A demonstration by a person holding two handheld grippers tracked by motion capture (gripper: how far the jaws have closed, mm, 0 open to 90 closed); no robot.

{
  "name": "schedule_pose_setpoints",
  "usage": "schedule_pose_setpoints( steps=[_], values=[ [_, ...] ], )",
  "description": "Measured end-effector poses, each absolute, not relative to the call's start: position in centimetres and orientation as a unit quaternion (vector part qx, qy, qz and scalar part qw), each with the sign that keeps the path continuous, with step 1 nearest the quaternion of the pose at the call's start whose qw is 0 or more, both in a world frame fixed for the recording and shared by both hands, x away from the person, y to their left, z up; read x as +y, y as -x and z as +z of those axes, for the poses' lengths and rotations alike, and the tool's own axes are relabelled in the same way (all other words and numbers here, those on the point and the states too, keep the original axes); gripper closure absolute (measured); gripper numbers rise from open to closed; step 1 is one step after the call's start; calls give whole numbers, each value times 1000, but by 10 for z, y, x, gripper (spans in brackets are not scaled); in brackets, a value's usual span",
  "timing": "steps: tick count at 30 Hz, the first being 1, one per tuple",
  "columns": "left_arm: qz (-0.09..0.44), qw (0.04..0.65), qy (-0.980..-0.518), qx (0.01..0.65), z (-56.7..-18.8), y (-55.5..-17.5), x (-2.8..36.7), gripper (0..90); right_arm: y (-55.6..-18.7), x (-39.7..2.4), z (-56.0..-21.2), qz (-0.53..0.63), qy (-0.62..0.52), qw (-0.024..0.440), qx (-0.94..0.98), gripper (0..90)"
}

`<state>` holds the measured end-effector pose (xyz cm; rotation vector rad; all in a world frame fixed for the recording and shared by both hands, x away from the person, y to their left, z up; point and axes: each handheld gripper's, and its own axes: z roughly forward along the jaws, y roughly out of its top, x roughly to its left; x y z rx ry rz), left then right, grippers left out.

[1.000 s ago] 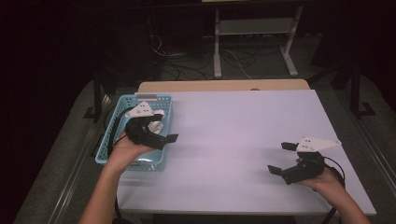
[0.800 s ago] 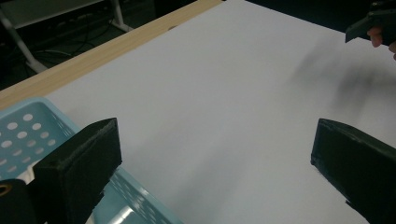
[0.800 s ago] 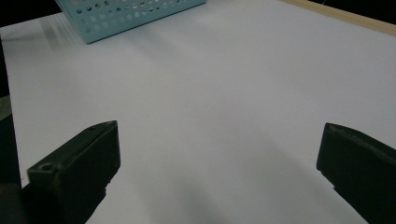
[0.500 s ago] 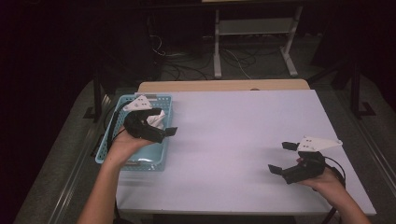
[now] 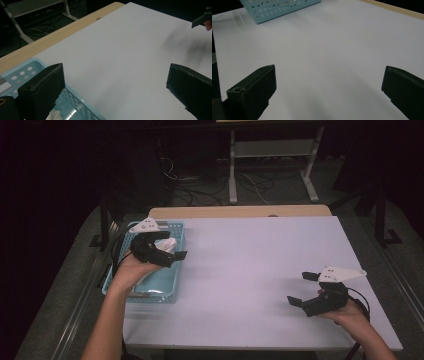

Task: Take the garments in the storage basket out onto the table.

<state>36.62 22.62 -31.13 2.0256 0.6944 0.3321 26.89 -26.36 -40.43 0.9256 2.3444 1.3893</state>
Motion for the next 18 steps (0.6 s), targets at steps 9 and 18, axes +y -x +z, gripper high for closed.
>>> schedule_pose_setpoints(
  steps=[9, 18],
  values=[
    [139, 465, -828, 280, -309, -373, 225, 11, -270, -263, -405, 479, -318, 131, 807, 0],
    [147, 465, -827, 280, -304, -381, 225, 11, -269, -263, -405, 479, -320, 130, 807, 0]
  ],
)
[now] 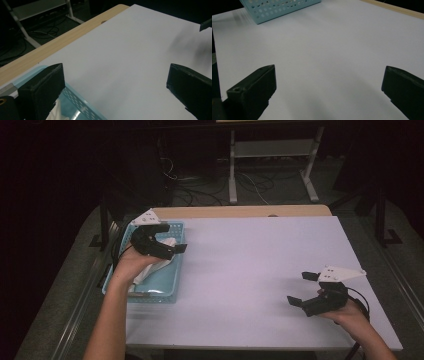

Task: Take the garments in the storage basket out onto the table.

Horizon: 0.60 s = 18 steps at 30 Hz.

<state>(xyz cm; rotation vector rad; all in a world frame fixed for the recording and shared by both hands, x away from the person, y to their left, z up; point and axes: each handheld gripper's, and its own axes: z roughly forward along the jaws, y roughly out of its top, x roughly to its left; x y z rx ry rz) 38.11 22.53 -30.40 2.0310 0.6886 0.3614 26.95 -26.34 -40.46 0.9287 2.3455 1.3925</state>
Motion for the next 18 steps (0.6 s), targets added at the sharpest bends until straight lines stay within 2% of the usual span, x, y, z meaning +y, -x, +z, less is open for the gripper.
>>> schedule_pose_setpoints(
  steps=[18],
  values=[
    [162, 459, -823, 293, -306, -394, 233, 11, -269, -263, -405, 481, -314, 128, 809, 0]
  ],
)
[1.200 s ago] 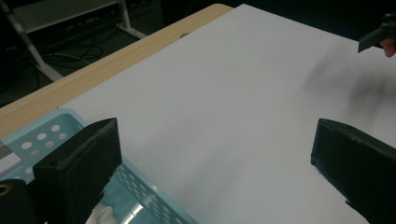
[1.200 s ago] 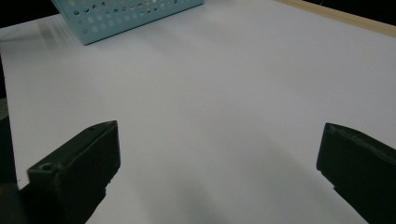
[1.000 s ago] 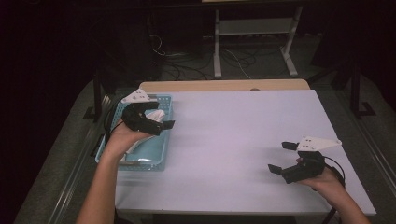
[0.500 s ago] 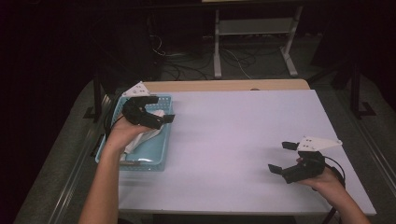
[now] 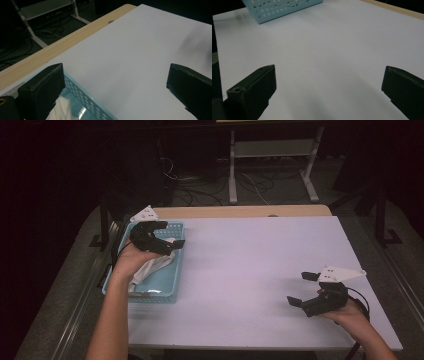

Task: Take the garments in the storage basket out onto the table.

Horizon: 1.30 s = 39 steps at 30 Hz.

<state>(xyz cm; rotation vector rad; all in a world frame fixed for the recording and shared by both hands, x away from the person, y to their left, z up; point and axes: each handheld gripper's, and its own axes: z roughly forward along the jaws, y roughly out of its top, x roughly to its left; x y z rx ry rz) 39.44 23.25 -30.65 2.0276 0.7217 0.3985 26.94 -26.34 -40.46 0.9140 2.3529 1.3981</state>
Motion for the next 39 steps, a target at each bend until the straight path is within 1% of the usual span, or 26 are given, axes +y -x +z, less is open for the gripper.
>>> schedule_pose_setpoints(
  steps=[3, 18, 39],
  values=[
    [169, 447, -824, 303, -308, -396, 237, 11, -270, -263, -406, 478, -314, 127, 810, 0],
    [186, 429, -823, 324, -313, -398, 251, 11, -270, -263, -406, 476, -315, 127, 811, 0],
    [189, 419, -816, 349, -323, -402, 267, 11, -271, -263, -408, 474, -315, 124, 813, 0]
  ],
)
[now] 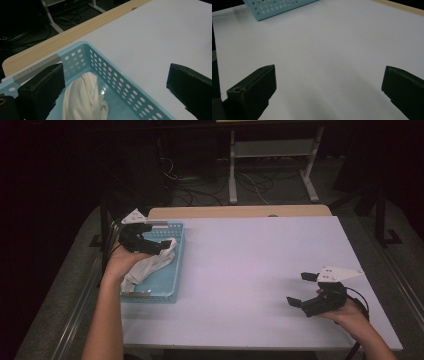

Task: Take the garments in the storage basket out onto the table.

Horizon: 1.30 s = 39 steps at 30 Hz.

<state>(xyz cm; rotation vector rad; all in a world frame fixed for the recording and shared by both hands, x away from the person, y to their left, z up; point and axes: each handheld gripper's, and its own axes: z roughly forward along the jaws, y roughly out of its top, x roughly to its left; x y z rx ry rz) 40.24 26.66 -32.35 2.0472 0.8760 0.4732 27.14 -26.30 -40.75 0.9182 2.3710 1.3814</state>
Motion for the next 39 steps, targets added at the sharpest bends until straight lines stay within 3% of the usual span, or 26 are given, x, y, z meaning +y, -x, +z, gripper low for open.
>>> schedule_pose_setpoints(
  steps=[39],
  values=[
    [194, 384, -809, 401, -346, -411, 288, 11, -271, -263, -408, 469, -312, 125, 816, 0]
  ],
)
